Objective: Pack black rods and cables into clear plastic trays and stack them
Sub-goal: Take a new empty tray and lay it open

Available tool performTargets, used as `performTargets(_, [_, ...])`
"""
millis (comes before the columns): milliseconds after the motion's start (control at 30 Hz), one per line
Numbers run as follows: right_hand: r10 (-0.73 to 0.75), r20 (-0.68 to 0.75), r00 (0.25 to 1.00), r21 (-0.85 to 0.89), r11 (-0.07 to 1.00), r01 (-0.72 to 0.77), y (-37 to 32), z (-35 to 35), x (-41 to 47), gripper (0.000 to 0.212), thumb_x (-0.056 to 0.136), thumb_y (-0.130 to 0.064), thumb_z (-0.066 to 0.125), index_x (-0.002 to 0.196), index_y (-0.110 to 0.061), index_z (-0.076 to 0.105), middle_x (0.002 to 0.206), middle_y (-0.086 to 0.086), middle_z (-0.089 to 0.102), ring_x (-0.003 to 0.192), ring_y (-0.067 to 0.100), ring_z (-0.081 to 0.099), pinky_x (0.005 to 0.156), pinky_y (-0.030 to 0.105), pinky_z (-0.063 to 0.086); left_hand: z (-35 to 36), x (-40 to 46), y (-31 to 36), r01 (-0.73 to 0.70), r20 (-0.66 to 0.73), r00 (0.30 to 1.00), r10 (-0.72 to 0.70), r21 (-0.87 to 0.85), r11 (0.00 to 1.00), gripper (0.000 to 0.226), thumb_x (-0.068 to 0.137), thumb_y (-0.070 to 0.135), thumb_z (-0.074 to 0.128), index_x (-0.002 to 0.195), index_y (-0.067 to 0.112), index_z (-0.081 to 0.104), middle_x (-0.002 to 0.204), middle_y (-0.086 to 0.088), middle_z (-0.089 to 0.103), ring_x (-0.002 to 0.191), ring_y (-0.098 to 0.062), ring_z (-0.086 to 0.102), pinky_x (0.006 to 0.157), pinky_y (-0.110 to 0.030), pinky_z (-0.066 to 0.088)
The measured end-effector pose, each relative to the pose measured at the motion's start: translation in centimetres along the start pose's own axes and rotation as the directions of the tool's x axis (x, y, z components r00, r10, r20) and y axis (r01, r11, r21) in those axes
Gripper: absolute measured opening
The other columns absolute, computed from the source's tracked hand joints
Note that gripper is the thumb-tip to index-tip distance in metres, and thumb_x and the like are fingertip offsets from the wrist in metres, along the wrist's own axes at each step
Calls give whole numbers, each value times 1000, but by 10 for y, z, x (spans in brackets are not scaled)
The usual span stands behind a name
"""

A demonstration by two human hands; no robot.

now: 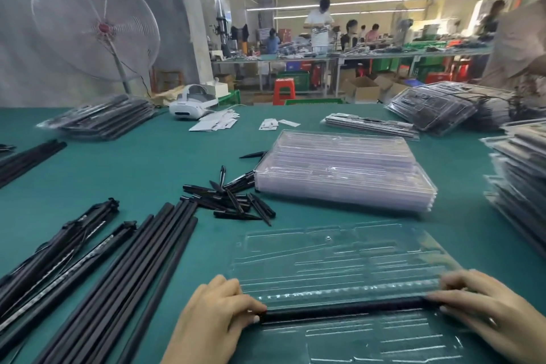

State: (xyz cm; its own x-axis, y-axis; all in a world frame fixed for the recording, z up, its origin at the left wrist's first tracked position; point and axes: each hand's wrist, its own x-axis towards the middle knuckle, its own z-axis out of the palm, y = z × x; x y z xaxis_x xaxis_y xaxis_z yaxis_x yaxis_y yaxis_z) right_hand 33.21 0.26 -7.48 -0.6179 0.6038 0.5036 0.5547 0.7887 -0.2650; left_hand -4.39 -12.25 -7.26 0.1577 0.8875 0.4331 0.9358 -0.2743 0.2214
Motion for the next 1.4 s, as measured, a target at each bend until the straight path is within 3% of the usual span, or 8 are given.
performTargets(233, [179,-133,975,61,983,-172,-21,1,-5,51,90,-68,34,83,-38,75,90,-26,53,84,-10,50,72,10,39,4,15,-15,217,115,973,-198,-189,958,16,82,27,74,80,41,66,80,18,55,90,5,41,83,-19,37])
performTargets(433, [146,-102,984,-28,988,-149,-15,0,-5,38,90,-65,40,84,-47,72,89,-27,51,80,-10,50,73,5,39,-6,42,-42,334,172,942,-289,-395,856,16,81,27,75,78,38,64,60,13,58,60,-1,51,58,-10,37])
performTargets(533, [210,-59,976,112,973,-203,-3,-12,8,8,86,-45,66,85,-45,74,89,-20,65,79,-5,61,72,5,43,-2,80,-67,254,-15,966,-257,-110,961,19,91,17,62,95,35,63,84,13,59,83,-4,52,76,-18,40])
performTargets(633, [382,-179,907,346,887,-305,12,-15,27,16,81,-22,66,86,-33,76,91,-9,70,86,1,64,79,4,42,13,116,-89,170,26,981,-190,339,925,44,93,13,52,132,34,48,120,7,47,113,-14,41,91,-27,34])
performTargets(767, [483,-248,840,256,869,-423,13,-3,30,21,81,-13,68,80,-32,75,89,-13,65,88,0,59,81,6,40,24,138,-103,150,90,975,-203,407,901,32,92,20,58,121,33,57,118,7,48,114,-16,43,87,-30,33])
performTargets(1033, [450,-320,834,178,893,-414,15,-3,21,15,82,-3,68,87,-14,76,90,-3,62,90,1,55,83,5,36,-5,137,-29,-10,-403,914,-43,-127,992,13,79,13,76,90,8,71,87,-1,62,80,-21,61,74,-33,49])
performTargets(1200, [521,-222,824,426,812,-399,4,-9,18,14,85,-13,65,85,-21,75,85,-4,72,81,5,65,77,9,45,-13,118,69,-70,-176,982,-67,-674,735,12,82,30,69,91,22,65,84,10,68,82,-9,65,75,-18,51])
performTargets(1400, [570,-148,808,544,730,-415,-2,-4,19,13,86,-18,63,84,-21,75,80,-1,73,75,8,68,73,11,48,-2,108,109,-78,112,974,195,-645,760,13,94,43,39,99,31,37,80,6,66,78,-13,61,73,-35,47])
